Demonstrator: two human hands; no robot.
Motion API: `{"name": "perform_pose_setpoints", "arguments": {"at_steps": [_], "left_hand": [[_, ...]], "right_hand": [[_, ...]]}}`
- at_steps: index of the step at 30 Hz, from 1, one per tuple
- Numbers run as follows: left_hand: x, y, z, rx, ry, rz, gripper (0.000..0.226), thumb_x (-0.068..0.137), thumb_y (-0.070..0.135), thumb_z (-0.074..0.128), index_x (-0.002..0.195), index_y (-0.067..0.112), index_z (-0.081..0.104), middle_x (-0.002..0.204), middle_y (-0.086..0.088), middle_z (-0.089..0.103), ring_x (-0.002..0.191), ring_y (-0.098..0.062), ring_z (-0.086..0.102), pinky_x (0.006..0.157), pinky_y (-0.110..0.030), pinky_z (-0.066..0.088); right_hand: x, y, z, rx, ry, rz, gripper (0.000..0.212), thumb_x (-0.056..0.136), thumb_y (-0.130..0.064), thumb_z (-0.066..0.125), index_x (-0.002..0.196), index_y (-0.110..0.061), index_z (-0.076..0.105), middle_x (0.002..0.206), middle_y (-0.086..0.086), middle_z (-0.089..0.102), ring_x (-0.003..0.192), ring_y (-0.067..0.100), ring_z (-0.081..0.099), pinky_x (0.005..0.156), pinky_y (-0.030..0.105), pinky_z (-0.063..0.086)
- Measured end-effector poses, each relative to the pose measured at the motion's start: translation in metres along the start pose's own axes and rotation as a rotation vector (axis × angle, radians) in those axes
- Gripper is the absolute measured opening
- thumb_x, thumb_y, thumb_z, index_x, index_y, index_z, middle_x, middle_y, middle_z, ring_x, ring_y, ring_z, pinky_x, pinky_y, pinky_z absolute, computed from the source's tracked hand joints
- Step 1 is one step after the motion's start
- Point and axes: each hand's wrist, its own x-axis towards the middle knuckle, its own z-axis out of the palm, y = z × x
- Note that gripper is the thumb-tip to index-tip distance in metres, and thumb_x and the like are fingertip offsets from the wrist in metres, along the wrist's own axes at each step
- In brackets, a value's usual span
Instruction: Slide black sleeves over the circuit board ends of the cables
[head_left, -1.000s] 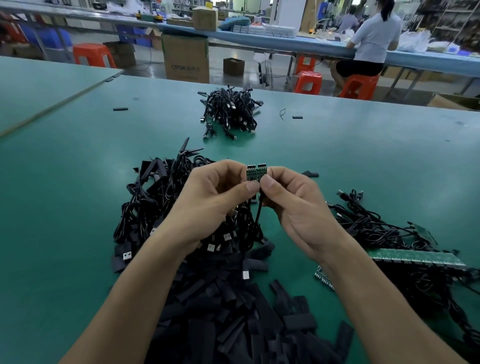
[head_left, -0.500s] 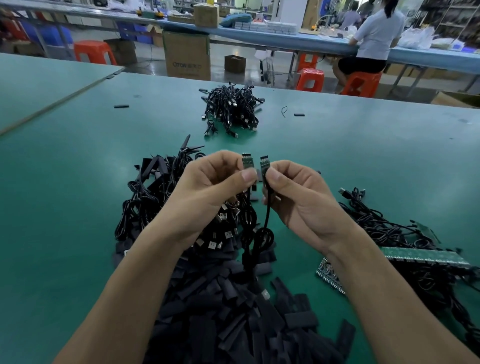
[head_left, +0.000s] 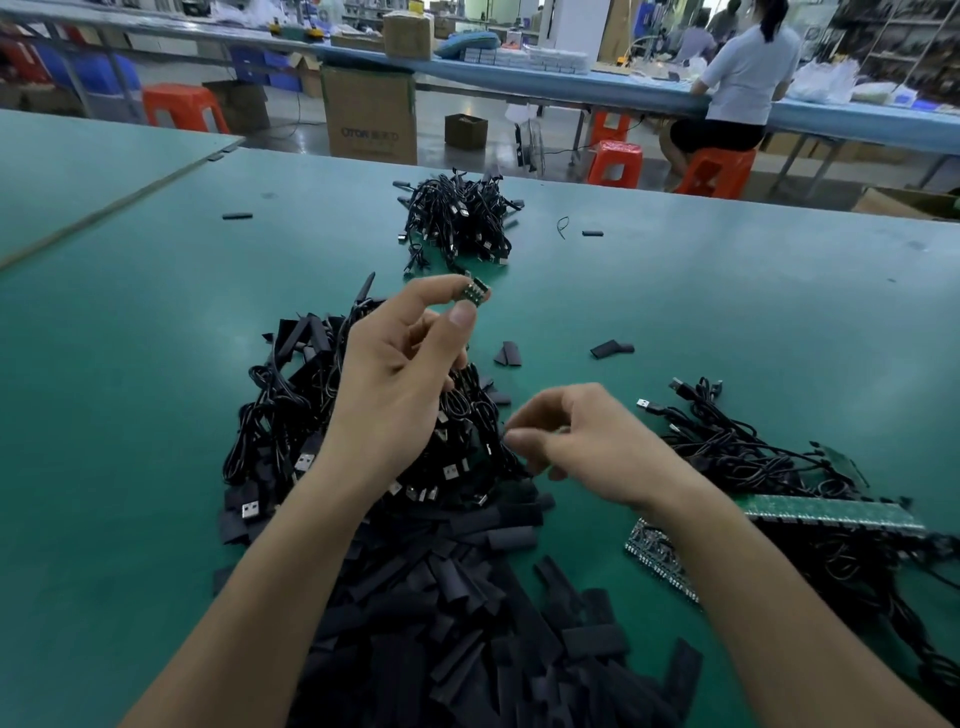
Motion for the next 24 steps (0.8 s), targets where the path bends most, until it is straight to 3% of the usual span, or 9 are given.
{"name": "perform_pose_setpoints", "arguments": {"at_steps": [4, 6, 9, 12, 14, 17, 19, 21, 24], "left_hand": [[-0.001, -0.001, 0.001, 0.063, 0.012, 0.039, 0.022, 0.103, 0.018, 0.052, 0.11, 0.031, 0.068, 0.063, 0.012, 0.045, 0.061, -0.034, 0.035, 0.051, -0.045, 0.032], [-0.002, -0.003, 0.001, 0.117, 0.006, 0.046, 0.027, 0.105, 0.018, 0.049, 0.118, 0.034, 0.066, 0.06, 0.015, 0.044, 0.052, -0.021, 0.032, 0.047, -0.037, 0.028], [-0.002, -0.009, 0.002, 0.16, -0.022, -0.005, 0.037, 0.106, 0.012, 0.045, 0.136, 0.029, 0.059, 0.066, 0.02, 0.048, 0.053, -0.001, 0.041, 0.051, -0.01, 0.032], [-0.003, -0.008, 0.003, 0.209, -0.072, -0.033, 0.044, 0.105, 0.008, 0.045, 0.142, 0.029, 0.053, 0.084, 0.012, 0.049, 0.067, 0.002, 0.046, 0.065, -0.01, 0.039], [-0.003, -0.007, 0.005, 0.203, -0.103, -0.054, 0.045, 0.104, 0.006, 0.046, 0.143, 0.028, 0.053, 0.083, 0.014, 0.051, 0.067, 0.002, 0.046, 0.065, -0.01, 0.04], [-0.002, -0.008, 0.004, 0.176, -0.104, -0.075, 0.044, 0.102, 0.006, 0.052, 0.14, 0.029, 0.055, 0.073, 0.023, 0.057, 0.061, 0.001, 0.05, 0.06, -0.008, 0.04], [-0.002, -0.007, 0.002, 0.167, -0.082, -0.081, 0.039, 0.1, 0.009, 0.057, 0.13, 0.033, 0.058, 0.08, 0.011, 0.063, 0.066, -0.016, 0.055, 0.061, -0.018, 0.046], [-0.001, -0.007, 0.002, 0.165, -0.061, -0.106, 0.026, 0.098, 0.012, 0.061, 0.113, 0.033, 0.058, 0.085, 0.005, 0.07, 0.069, -0.021, 0.058, 0.065, -0.023, 0.048], [-0.001, -0.007, 0.003, 0.171, -0.051, -0.134, 0.018, 0.097, 0.014, 0.063, 0.099, 0.03, 0.055, 0.085, 0.013, 0.074, 0.064, -0.007, 0.058, 0.066, -0.02, 0.048]], "right_hand": [[-0.011, -0.003, 0.006, -0.273, -0.297, 0.042, 0.011, 0.078, -0.03, 0.082, 0.084, -0.026, 0.074, 0.077, -0.01, 0.074, 0.07, 0.006, 0.069, 0.07, 0.03, 0.06], [-0.015, -0.005, 0.013, -0.36, -0.394, 0.097, 0.024, 0.069, -0.036, 0.087, 0.087, -0.028, 0.073, 0.077, -0.012, 0.072, 0.069, 0.005, 0.067, 0.066, 0.03, 0.058], [-0.017, -0.003, 0.022, -0.469, -0.418, 0.136, 0.033, 0.066, -0.034, 0.089, 0.092, -0.027, 0.07, 0.083, -0.01, 0.07, 0.074, 0.012, 0.068, 0.057, 0.025, 0.052], [-0.016, -0.001, 0.029, -0.409, -0.423, 0.125, 0.025, 0.071, -0.018, 0.084, 0.088, -0.026, 0.068, 0.084, -0.007, 0.074, 0.07, 0.008, 0.067, 0.052, 0.02, 0.047], [-0.015, -0.001, 0.03, -0.337, -0.427, 0.108, 0.023, 0.075, -0.01, 0.077, 0.086, -0.029, 0.069, 0.075, -0.01, 0.072, 0.058, 0.0, 0.06, 0.048, 0.014, 0.042], [-0.01, -0.001, 0.025, -0.296, -0.36, 0.08, 0.024, 0.085, -0.009, 0.066, 0.097, -0.029, 0.072, 0.078, -0.012, 0.07, 0.067, 0.003, 0.062, 0.06, 0.018, 0.05], [-0.005, 0.001, 0.019, -0.285, -0.26, 0.056, 0.028, 0.092, -0.009, 0.059, 0.107, -0.028, 0.073, 0.088, -0.01, 0.071, 0.077, 0.003, 0.065, 0.071, 0.018, 0.053], [0.0, 0.001, 0.012, -0.219, -0.118, 0.002, 0.028, 0.095, -0.008, 0.057, 0.104, -0.029, 0.074, 0.082, -0.01, 0.07, 0.068, -0.003, 0.061, 0.062, 0.012, 0.047], [0.001, 0.002, 0.005, -0.027, 0.067, -0.054, 0.023, 0.096, -0.011, 0.061, 0.087, -0.031, 0.069, 0.082, -0.001, 0.071, 0.064, 0.007, 0.064, 0.056, 0.014, 0.045]]}}
